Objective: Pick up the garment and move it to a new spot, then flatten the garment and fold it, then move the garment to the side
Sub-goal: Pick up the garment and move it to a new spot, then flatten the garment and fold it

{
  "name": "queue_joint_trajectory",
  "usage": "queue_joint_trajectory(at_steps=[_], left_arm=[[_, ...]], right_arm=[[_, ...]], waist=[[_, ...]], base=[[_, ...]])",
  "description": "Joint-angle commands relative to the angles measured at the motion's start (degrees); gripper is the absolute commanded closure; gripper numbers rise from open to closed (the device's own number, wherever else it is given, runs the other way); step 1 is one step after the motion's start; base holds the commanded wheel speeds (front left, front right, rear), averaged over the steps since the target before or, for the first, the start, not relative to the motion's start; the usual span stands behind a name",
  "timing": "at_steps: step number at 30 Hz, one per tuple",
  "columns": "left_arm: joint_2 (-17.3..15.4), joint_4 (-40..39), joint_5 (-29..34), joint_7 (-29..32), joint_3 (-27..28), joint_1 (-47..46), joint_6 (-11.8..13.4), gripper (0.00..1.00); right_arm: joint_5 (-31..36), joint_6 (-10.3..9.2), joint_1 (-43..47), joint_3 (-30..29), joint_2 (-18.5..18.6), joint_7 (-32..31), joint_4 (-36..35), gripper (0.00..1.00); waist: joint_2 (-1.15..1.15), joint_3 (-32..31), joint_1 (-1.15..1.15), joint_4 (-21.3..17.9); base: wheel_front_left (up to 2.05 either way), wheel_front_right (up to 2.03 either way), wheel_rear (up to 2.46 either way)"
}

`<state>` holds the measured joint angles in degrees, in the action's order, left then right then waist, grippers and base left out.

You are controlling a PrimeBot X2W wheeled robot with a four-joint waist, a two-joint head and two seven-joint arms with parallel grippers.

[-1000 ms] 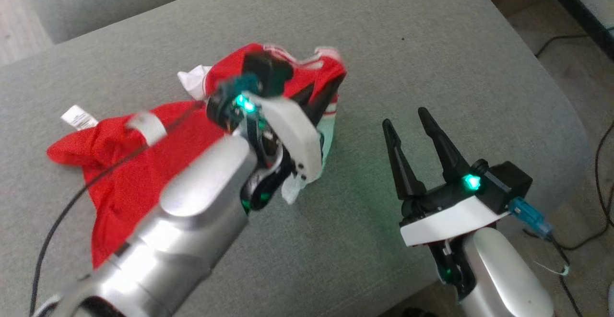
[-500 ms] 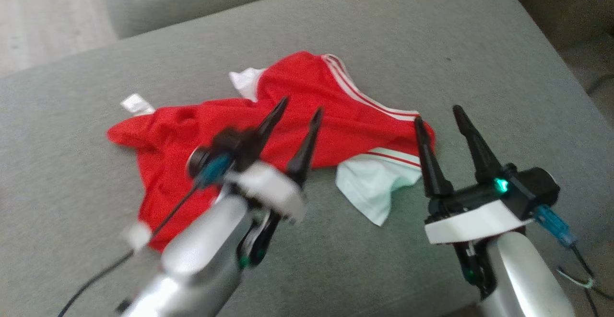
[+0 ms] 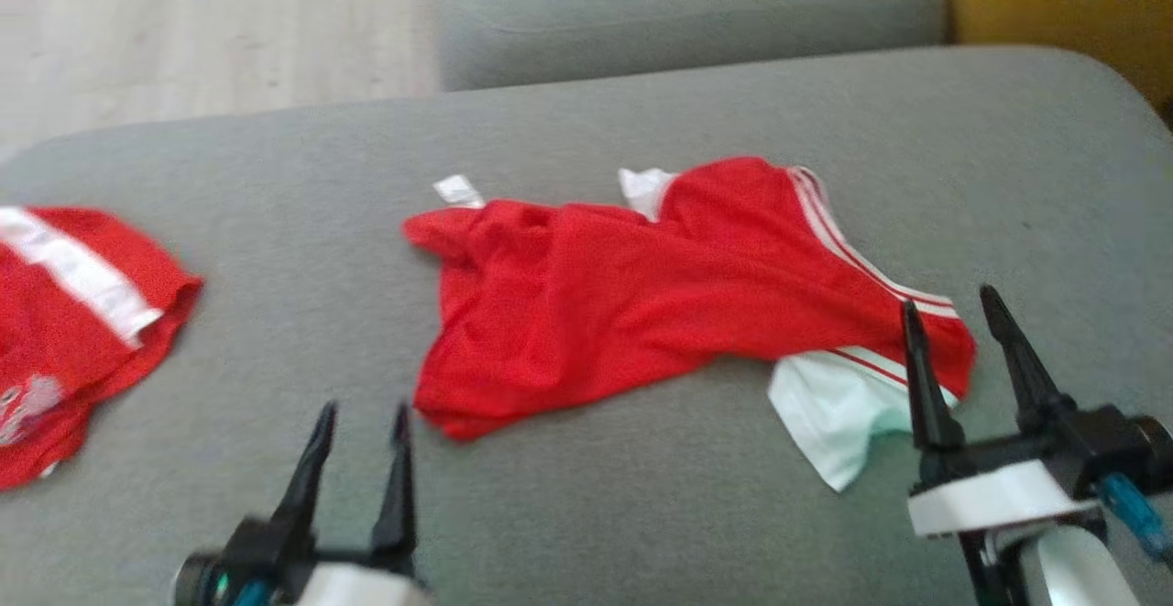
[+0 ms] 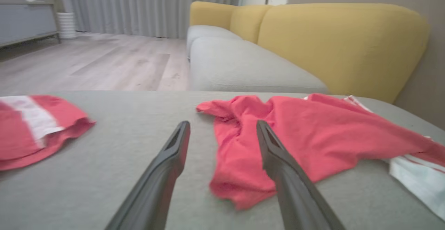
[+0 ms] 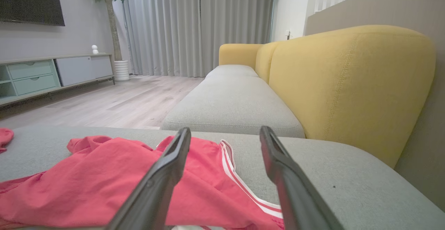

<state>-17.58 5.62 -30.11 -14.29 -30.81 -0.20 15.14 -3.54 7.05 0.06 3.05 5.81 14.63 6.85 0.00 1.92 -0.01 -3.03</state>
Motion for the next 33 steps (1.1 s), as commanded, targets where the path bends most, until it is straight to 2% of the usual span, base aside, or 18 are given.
queue_joint_trajectory(at_steps=[1, 3, 8, 20, 26, 33], left_arm=[[-0.4, -2.4, 1.3, -0.7, 3.7, -0.8, 0.0, 0.0], [0.6, -3.9, 3.4, -0.7, 7.4, 2.5, -0.8, 0.0], [3.7, -5.9, 8.7, -0.7, 14.8, 7.5, -5.3, 0.0], [11.2, -4.5, 15.7, -0.7, 26.6, 11.8, -15.4, 0.0], [13.1, -3.7, 17.9, -0.7, 29.7, 11.8, -18.5, 0.0], [14.2, -3.2, 19.3, -0.7, 31.1, 11.6, -20.2, 0.0]], right_arm=[[0.4, 0.44, -0.7, 0.7, 0.4, 0.4, -2.1, 0.0], [0.7, 0.44, 0.5, -0.1, 0.2, 0.4, -2.1, 0.0], [1.1, 0.44, 2.6, -1.7, -0.8, 0.4, -1.1, 0.0], [2.0, 0.44, 2.8, -1.3, -2.0, 0.4, 1.1, 0.0], [1.8, 0.44, 2.7, -0.7, -2.2, 0.4, 1.5, 0.0], [1.6, 0.44, 2.4, -0.2, -2.3, 0.4, 1.8, 0.0]], waist=[[0.0, -2.0, 0.01, 3.4], [0.0, -2.3, 0.01, 4.7], [0.0, -2.9, 0.01, 6.2], [0.0, -3.2, 0.01, 4.6], [0.0, -3.2, 0.01, 4.5], [0.0, -3.1, 0.01, 4.3]], base=[[0.0, 0.0, 0.0], [0.0, 0.0, 0.0], [0.0, 0.0, 0.0], [0.0, 0.0, 0.0], [0.0, 0.0, 0.0], [0.0, 0.0, 0.0]])
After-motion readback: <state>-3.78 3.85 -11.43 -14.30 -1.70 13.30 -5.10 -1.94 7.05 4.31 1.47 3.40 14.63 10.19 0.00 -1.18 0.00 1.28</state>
